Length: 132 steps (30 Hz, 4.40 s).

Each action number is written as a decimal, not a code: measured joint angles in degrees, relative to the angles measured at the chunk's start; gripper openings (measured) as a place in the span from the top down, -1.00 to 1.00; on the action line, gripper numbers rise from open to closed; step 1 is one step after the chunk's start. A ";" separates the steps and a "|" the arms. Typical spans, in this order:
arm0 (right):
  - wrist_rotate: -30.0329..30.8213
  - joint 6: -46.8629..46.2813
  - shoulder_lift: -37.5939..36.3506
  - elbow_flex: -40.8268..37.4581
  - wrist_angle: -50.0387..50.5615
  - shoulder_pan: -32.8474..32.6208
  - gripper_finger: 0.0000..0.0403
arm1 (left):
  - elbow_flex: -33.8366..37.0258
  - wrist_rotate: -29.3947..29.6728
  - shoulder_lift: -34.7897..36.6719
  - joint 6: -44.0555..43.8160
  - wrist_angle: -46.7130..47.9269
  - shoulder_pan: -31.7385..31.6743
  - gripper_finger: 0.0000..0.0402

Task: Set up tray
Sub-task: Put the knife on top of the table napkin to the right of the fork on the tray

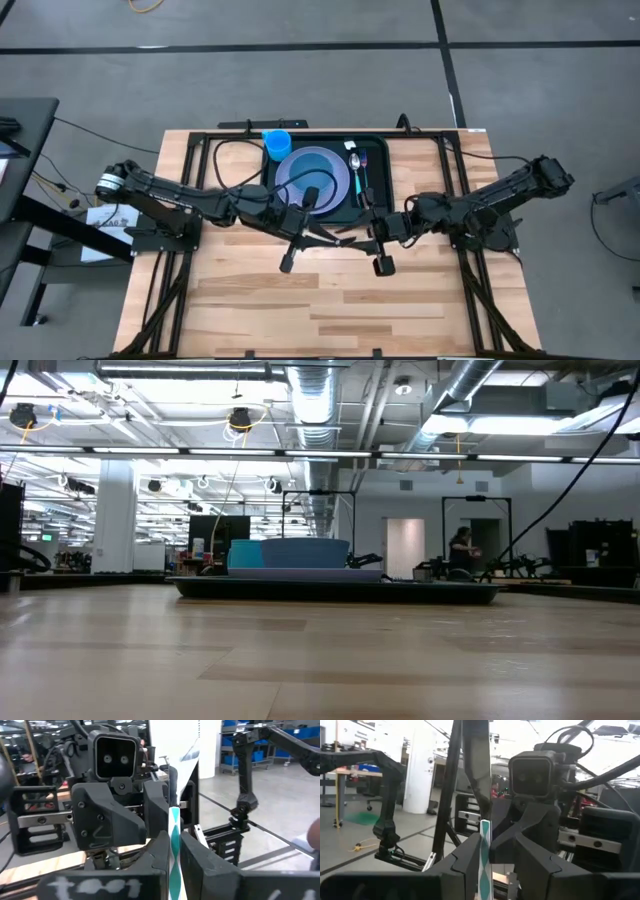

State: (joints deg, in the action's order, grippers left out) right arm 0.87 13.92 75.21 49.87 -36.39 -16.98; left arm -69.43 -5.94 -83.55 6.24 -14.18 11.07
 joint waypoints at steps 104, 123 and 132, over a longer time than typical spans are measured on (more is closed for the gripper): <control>13.69 0.56 -0.93 3.80 4.65 -0.65 0.59 | -0.02 9.82 0.79 3.70 -0.38 0.55 0.97; 14.12 1.06 -0.93 3.86 4.26 -0.56 0.94 | -0.02 10.08 0.94 2.04 -0.29 0.55 0.66; 17.76 0.60 -0.87 9.07 10.96 -0.44 0.95 | -0.02 11.68 5.03 1.59 7.00 0.68 0.26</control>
State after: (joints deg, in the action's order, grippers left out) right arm 18.64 14.52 74.35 58.93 -25.44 -17.42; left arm -69.45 5.74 -78.52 7.83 -7.18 11.75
